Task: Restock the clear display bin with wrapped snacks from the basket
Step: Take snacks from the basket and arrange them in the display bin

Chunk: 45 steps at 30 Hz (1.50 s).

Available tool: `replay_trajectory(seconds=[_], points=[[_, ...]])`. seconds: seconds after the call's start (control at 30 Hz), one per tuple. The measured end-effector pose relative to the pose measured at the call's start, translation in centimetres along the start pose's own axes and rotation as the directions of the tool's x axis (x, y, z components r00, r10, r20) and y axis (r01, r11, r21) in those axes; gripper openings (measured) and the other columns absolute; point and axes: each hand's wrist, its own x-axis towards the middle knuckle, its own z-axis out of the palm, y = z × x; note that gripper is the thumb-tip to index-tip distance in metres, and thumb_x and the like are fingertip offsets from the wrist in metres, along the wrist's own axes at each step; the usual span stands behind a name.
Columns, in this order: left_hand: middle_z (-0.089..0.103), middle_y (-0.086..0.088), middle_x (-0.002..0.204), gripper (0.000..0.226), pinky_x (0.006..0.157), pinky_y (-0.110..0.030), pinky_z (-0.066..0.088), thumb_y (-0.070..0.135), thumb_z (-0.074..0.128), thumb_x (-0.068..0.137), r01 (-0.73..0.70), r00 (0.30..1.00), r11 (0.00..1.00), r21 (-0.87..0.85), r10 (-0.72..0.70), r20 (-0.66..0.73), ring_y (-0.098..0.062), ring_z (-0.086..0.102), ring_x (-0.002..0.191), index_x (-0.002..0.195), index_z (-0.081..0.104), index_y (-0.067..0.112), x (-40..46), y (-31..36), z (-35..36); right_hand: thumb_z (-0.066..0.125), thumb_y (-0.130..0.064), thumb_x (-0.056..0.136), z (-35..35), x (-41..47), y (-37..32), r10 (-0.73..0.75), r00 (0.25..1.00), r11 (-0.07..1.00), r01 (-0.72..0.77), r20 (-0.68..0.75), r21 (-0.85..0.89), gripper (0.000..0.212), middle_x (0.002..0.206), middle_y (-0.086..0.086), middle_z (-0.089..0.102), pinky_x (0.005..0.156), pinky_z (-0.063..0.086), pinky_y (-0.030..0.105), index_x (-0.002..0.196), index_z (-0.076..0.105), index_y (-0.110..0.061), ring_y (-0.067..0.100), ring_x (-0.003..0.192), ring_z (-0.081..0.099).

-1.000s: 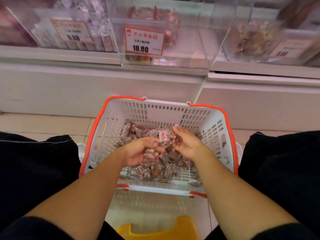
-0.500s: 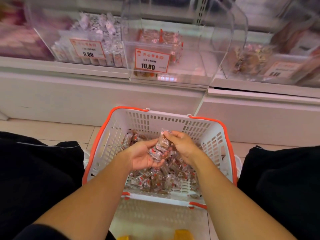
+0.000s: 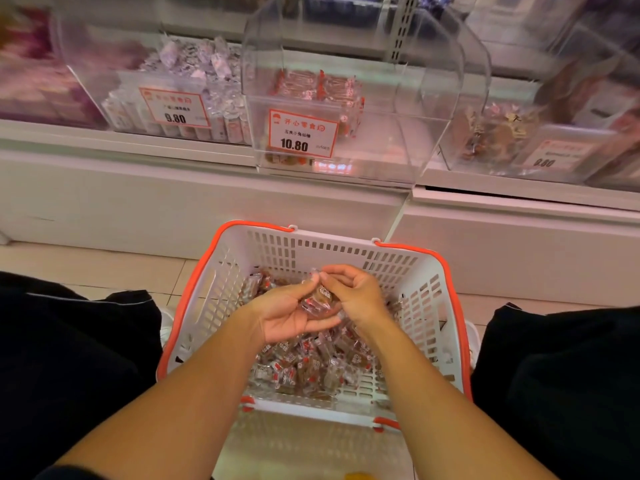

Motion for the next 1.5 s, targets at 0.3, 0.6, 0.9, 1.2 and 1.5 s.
replay_trajectory(seconds=[0.3,0.6,0.9,1.2,1.5], points=[[0.069,-0.010,0.110,0.071,0.065,-0.037,0.060,0.012,0.073,0.079,0.022,0.994,0.740,0.672,-0.089,0.066,-0.024,0.073,0.087,0.142,0.039,0.022,-5.1,6.5,7.9,0.075,0.010,0.079,-5.0,-1.7,-11.7,0.040,0.867,0.942,0.134,0.497,-0.308,0.059,0.122,0.003,0.066,0.089,0.055,0.032,0.131,0.055,-0.008,0.016,0.091,0.065],[0.072,-0.005,0.083,0.077,0.043,-0.027,0.052,0.032,0.080,0.069,-0.335,0.941,0.234,0.913,0.134,0.310,-0.024,0.071,0.066,0.132,0.036,0.029,-12.2,18.1,21.8,0.086,-0.014,0.070,-4.4,-4.8,-30.8,-0.328,0.746,0.566,0.646,0.579,-0.512,0.034,0.089,0.018,0.069,0.071,0.052,0.045,0.099,0.069,-0.012,0.026,0.070,0.058],[0.065,0.002,0.096,0.026,0.067,-0.033,0.056,0.047,0.048,0.097,-0.275,0.610,0.076,0.958,0.784,0.113,-0.011,0.067,0.076,0.109,0.056,0.026,-7.5,24.7,20.8,0.089,-0.031,0.066,-4.6,4.7,-33.3,-0.420,0.869,0.498,0.462,0.262,-0.734,0.030,0.074,0.005,0.071,0.061,0.050,0.029,0.083,0.072,-0.013,0.010,0.060,0.059],[0.059,0.004,0.109,0.017,0.089,-0.039,0.048,0.038,0.047,0.096,0.147,0.752,-0.607,0.781,0.581,0.310,-0.023,0.059,0.105,0.104,0.056,0.027,-5.4,23.9,18.4,0.087,-0.044,0.061,-2.1,9.9,-30.8,-0.043,0.934,0.156,0.357,0.355,-0.921,0.036,0.068,-0.003,0.063,0.051,0.048,0.030,0.072,0.064,-0.019,0.013,0.061,0.058],[0.056,0.005,0.110,0.029,0.090,-0.036,0.046,0.043,0.023,0.098,0.200,0.847,-0.624,0.756,0.497,0.187,-0.017,0.058,0.102,0.101,0.048,0.028,-4.9,23.9,17.6,0.086,-0.027,0.065,-0.8,11.6,-29.3,-0.121,0.950,0.182,0.308,0.290,-0.934,0.044,0.072,-0.005,0.047,0.043,0.024,0.014,0.064,0.042,-0.026,0.010,0.058,0.046]])
